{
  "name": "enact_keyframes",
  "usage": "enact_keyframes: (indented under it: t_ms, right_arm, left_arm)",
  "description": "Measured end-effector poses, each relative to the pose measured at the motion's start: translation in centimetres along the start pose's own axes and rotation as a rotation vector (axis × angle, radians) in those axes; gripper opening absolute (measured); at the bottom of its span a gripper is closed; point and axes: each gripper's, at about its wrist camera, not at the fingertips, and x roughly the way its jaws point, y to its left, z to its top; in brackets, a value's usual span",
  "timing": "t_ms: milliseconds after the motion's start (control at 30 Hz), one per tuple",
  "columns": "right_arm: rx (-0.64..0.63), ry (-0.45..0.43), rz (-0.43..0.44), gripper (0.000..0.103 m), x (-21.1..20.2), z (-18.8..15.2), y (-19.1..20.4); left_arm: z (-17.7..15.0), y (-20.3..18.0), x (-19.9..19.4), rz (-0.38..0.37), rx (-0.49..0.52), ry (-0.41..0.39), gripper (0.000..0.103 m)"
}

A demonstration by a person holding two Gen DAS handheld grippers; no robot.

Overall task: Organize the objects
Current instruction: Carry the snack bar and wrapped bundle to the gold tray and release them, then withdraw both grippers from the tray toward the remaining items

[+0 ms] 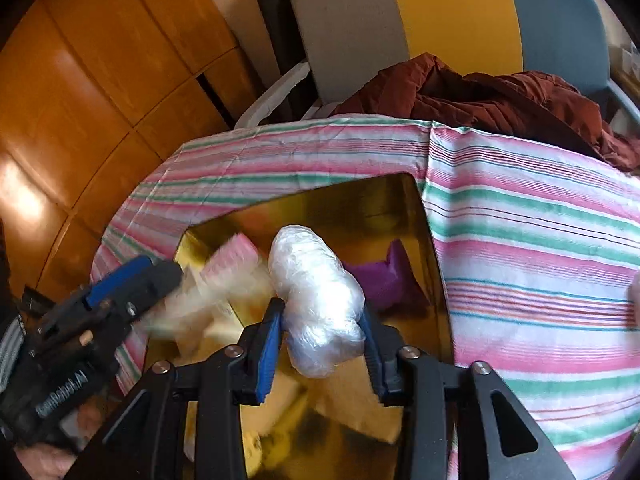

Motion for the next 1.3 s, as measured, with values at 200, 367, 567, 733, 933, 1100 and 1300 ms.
enact_keyframes:
  t_ms: [200,367,567,733,933,1100,1300]
  right_arm:
    - [-0.002,0.016,0.024,0.056,1.2,-0.2,0.8]
    - [-0.024,0.032,0.013,0.062,1.2,-1.5,1.1]
    - [-0.039,0.017,0.012,0.081,-0.3,-3.0,1.4]
    - [-0.060,-0.002,0.000,0.092,-1.6,-3.9,2.0]
    - [-0.081,-0.036,-0.024,0.098,-3.3,-5.0,2.5]
    - [-0.112,-0.071,-0.050,0.100,-4.6,-5.8,3.2]
    - [-0.117,-0.096,-0.070,0.102,-6.0,-6.6,3.2]
  left_arm:
    - [-1.5,1.7,-1.6,0.080,-0.056,-0.036,0.053]
    - [-3.6,2.2,-3.5,0.092,-0.070,-0.057,0.053]
    - [-5.6,2.0,-4.8,0.092,-0.079,-0.044,0.053]
    - [-6.6,1.6,-5.8,0.097,-0.075,-0.042,0.053]
    - [-7.5,0.8,-7.3,0.112,-0.040,-0.061,0.053]
    - [-8.0,0.2,-8.0,0.103,-0.022,-0.064,0.053]
    - [-8.6,-0.4,-8.5,0.086,-0.010,-0.060,0.053]
